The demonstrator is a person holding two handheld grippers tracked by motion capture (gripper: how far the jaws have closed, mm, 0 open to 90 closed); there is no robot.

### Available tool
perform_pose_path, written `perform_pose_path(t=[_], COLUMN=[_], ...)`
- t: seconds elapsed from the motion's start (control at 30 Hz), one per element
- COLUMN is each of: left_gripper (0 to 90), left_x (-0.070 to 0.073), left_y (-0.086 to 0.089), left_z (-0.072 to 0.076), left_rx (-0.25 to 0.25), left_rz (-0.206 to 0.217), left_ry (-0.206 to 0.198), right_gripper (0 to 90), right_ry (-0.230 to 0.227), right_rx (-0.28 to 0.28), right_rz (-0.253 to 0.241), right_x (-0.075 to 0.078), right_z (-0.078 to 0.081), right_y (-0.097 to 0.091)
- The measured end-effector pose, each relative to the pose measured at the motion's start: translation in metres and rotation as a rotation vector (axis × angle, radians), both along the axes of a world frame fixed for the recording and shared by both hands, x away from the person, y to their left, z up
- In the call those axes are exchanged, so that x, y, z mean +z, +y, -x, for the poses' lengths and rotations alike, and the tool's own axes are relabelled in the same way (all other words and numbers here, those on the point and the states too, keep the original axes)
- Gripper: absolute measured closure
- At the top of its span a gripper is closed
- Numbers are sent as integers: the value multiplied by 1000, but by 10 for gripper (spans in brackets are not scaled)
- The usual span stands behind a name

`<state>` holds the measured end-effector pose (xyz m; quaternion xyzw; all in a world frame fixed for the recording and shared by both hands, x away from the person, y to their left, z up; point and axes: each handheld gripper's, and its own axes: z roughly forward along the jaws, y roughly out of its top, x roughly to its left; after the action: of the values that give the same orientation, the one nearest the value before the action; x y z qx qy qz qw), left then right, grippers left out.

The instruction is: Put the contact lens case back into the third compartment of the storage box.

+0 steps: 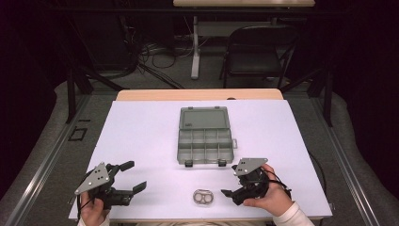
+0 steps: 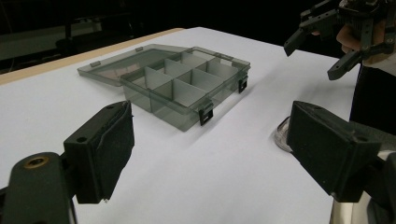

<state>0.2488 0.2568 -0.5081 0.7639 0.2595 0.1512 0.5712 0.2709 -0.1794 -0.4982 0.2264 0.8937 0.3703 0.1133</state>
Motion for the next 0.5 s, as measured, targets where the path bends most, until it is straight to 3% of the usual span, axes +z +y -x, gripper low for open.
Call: perform_pose_path(t=[0.5], left_gripper=[157], left_x=[0], left_y=[-1], left_z=[0], left_rx=[2], left_rz=[-7], left_ry=[0], right_gripper=[156], right_ry=[25], right_rx=[127], right_rz=[66], right_x=[-7], right_z=[-2], right_y=[30])
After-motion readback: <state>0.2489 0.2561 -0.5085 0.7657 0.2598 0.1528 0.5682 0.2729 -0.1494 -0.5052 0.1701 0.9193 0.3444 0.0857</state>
